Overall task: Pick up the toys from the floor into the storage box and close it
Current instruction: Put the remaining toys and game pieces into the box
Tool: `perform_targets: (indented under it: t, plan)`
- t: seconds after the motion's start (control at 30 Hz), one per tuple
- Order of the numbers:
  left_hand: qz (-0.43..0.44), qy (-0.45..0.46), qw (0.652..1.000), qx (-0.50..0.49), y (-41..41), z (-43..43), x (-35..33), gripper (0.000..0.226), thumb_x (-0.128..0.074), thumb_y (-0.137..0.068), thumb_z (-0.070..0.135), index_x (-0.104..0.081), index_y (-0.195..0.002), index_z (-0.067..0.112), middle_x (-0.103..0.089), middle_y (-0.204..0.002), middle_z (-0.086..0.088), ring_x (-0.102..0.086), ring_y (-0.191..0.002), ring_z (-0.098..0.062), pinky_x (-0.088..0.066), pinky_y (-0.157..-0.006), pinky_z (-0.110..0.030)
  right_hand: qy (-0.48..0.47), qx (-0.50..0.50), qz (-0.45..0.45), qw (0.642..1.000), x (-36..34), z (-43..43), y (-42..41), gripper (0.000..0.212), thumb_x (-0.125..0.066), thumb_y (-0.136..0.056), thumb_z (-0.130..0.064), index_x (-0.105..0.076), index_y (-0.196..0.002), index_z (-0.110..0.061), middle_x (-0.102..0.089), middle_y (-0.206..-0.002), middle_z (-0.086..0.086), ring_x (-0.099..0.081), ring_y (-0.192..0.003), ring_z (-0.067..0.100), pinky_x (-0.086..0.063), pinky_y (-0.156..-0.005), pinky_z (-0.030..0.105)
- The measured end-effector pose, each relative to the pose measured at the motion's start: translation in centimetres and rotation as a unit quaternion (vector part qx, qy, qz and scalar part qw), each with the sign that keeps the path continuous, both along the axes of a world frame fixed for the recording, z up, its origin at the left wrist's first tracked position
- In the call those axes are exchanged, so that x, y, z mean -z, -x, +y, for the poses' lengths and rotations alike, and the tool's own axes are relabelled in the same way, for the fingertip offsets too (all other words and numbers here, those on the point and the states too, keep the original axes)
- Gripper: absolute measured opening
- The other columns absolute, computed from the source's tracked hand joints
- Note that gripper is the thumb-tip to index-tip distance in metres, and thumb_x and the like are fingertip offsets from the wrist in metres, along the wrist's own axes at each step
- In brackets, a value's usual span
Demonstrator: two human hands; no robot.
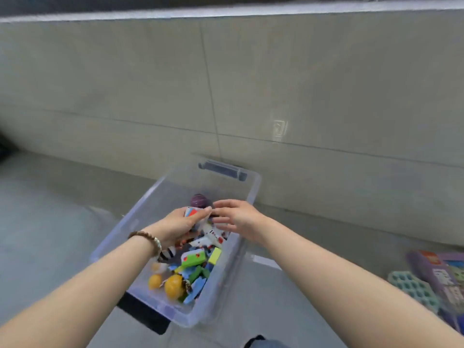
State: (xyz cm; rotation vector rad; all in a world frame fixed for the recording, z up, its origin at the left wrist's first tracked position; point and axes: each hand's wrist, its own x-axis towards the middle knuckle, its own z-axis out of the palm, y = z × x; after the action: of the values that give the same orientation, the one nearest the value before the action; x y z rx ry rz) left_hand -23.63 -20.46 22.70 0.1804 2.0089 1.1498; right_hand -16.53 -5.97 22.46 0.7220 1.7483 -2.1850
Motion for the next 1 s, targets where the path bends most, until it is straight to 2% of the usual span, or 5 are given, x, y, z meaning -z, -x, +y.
perform_targets:
  t: [0.1,0.17,0.4,0.6,1.0]
  plan:
    - [-0.002,0.095,0.995,0.038,0.2,-3.5,0.4,0.089,-0.061,-0.078,0.059,-0.024,-0.146,0.013,-0.038,-0.144,-0.008,-0.042,-0.129,-0.024,-0.038,-0.104,-0.038,-0.086,-0.021,-0.026,0.996,0.4,-1.7,-0.1,0.034,-0.057,-0.090,-0.004,-0.054,-0.124,-0.003,-0.057,-0.102,0.011,-0.055,-0.092,0.019,-0.049,-0.093,0.035]
    - [0.075,0.111,0.990,0.037,0.2,-3.5,-0.2,0.090,-0.058,-0.083,0.054,-0.015,-0.149,0.010,-0.025,-0.154,-0.009,-0.031,-0.138,-0.024,-0.029,-0.110,-0.036,-0.128,-0.038,-0.030,0.991,-0.2,-0.3,-1.3,0.032,-0.060,-0.089,-0.008,-0.056,-0.121,-0.005,-0.058,-0.103,0.009,-0.055,-0.091,0.017,-0.050,-0.083,0.030]
    - [0.164,-0.023,0.976,0.143,-4.1,7.7,-3.5,0.051,-0.066,-0.082,0.043,-0.054,-0.123,0.017,-0.060,-0.121,0.002,-0.056,-0.108,-0.010,-0.043,-0.087,-0.021,-0.221,0.028,-0.081,0.971,-3.2,14.0,-12.5,0.008,-0.061,-0.089,-0.013,-0.059,-0.094,-0.019,-0.060,-0.103,0.002,-0.061,-0.088,0.016,-0.047,-0.075,0.023]
    - [0.080,-0.037,0.939,0.333,-15.4,19.7,0.0,0.040,-0.063,-0.084,0.043,-0.058,-0.114,0.018,-0.065,-0.110,0.001,-0.065,-0.097,-0.017,-0.049,-0.072,-0.022,-0.233,0.123,-0.208,0.942,-0.6,22.9,-29.8,0.030,-0.063,-0.087,-0.012,-0.057,-0.115,-0.015,-0.064,-0.104,0.003,-0.061,-0.093,0.016,-0.048,-0.079,0.027]
    - [0.068,0.080,0.828,0.551,-31.9,26.9,17.1,0.064,-0.067,-0.082,0.039,-0.039,-0.136,0.018,-0.048,-0.133,-0.003,-0.053,-0.113,-0.019,-0.042,-0.095,-0.026,-0.191,0.277,-0.243,0.910,18.0,19.5,-48.4,0.041,-0.077,-0.075,-0.019,-0.060,-0.112,-0.021,-0.056,-0.122,0.001,-0.053,-0.115,0.015,-0.045,-0.092,0.030]
